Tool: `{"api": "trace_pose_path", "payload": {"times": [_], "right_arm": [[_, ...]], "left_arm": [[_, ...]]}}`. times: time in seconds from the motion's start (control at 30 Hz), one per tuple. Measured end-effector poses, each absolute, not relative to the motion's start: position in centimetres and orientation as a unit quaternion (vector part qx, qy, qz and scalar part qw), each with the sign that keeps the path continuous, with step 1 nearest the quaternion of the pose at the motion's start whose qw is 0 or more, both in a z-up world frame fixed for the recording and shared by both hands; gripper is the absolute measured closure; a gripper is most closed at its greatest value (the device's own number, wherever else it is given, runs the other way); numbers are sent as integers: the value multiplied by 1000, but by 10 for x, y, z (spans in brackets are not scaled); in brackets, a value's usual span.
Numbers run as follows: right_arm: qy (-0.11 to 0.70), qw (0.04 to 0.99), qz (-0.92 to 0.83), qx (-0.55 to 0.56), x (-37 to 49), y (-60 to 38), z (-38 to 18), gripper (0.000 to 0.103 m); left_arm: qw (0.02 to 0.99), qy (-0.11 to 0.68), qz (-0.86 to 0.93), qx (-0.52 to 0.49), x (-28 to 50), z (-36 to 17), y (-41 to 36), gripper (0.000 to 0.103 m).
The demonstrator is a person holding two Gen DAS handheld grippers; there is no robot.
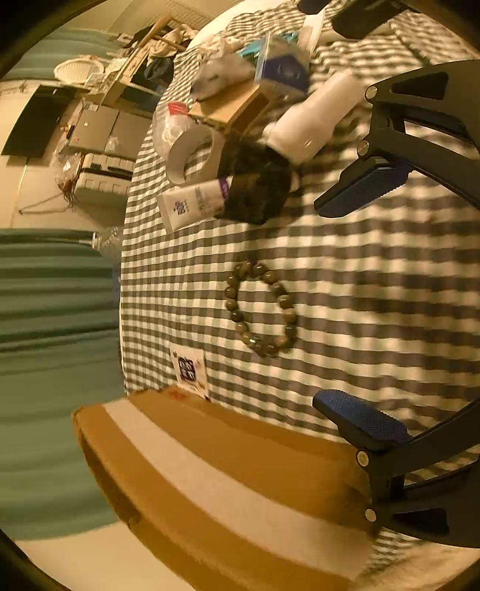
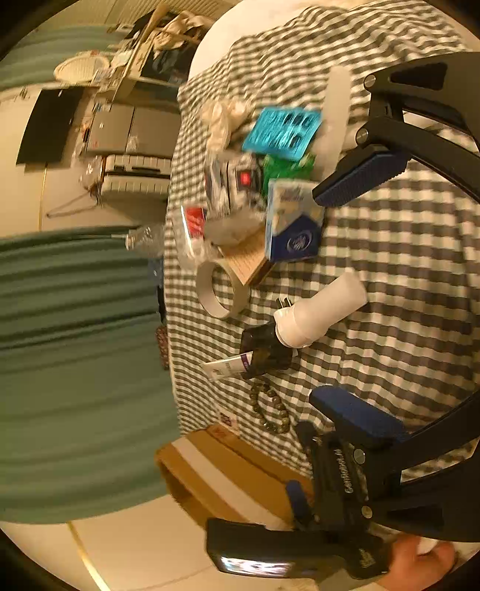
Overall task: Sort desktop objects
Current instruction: 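Move both open tools back over the items on the bedspread, then grasp the bead bracelet with left tool while right tool grips the white cylinder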
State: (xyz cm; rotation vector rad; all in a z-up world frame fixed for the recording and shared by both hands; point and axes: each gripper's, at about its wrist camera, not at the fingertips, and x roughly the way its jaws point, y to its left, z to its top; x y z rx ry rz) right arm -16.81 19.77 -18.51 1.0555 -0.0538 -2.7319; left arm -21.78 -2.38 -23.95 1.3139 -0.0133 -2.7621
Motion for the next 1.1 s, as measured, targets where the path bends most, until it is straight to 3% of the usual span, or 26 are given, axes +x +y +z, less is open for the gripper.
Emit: {"api": "trace_pose_path", "payload": {"times": [0.13, 0.33, 0.53, 0.57, 0.63, 0.73, 0.83, 1.0, 1.1], "right_arm": [[-18, 119, -918, 377, -191, 187, -208, 5], [4, 129, -907, 401, -219, 171, -234, 11], [19, 128, -901, 414, -239, 161, -253, 15], [17, 131, -898, 420, -242, 161, -256, 16], [11, 140, -891, 431, -246, 160, -261, 29], [22, 139, -888, 439, -247, 158, -266, 37], [20, 147, -886, 440, -247, 156, -265, 45], [14, 146, -884, 443, -246, 155, -264, 53], [12, 140, -883, 447, -243, 155, -262, 55]], "left_arm": [[33, -26, -908, 417, -237, -254, -32, 6], [15, 13, -899, 437, -258, -281, -46, 6], [1, 21, -903, 428, -276, -289, -51, 0], [1, 17, -904, 427, -278, -290, -49, 0], [-3, 14, -907, 421, -279, -291, -48, 0], [-8, 18, -905, 425, -280, -291, -50, 0], [-5, 18, -906, 422, -282, -288, -53, 10], [-15, 10, -911, 413, -277, -281, -54, 44], [-18, 5, -911, 412, -278, -277, -52, 57]]}}
